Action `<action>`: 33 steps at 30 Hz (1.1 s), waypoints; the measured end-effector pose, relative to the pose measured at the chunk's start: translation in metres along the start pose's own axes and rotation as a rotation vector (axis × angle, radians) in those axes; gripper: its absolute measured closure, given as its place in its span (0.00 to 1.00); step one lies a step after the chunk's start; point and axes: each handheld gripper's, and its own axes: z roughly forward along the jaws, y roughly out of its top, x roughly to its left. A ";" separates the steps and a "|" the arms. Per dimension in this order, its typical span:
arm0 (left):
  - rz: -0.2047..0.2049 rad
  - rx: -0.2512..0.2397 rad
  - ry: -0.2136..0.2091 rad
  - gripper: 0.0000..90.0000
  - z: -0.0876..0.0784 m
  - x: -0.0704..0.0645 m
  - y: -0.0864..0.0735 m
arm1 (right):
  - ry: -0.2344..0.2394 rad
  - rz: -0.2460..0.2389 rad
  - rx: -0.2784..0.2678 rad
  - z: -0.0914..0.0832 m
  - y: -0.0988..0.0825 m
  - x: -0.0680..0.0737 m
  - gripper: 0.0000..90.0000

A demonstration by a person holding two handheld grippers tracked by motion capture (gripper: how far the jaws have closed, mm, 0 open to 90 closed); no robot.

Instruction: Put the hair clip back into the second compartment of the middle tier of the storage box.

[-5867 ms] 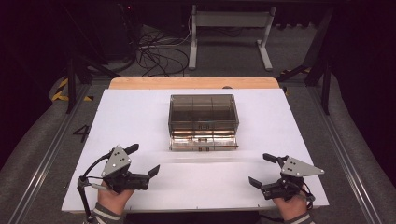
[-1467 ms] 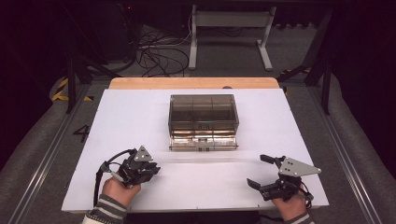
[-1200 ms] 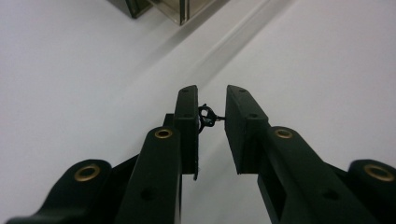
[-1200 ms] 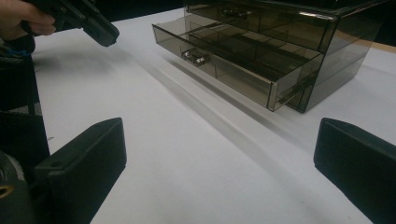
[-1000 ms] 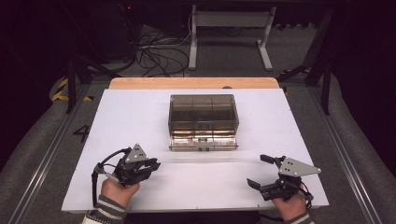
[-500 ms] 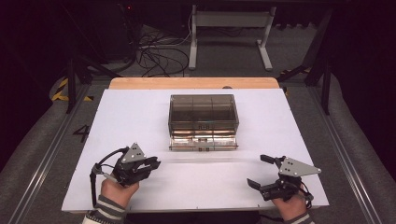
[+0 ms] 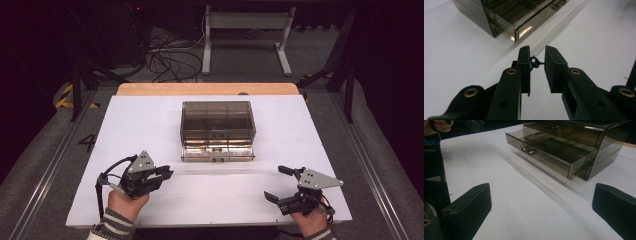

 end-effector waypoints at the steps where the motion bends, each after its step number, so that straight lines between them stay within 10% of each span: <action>1: 0.002 -0.006 -0.002 0.84 -0.001 0.000 0.002 | 0.000 0.002 0.001 0.000 0.000 0.000 0.03; 33: 0.056 -0.079 -0.043 0.84 0.009 -0.008 0.059 | 0.004 0.001 0.003 0.002 -0.001 -0.001 0.03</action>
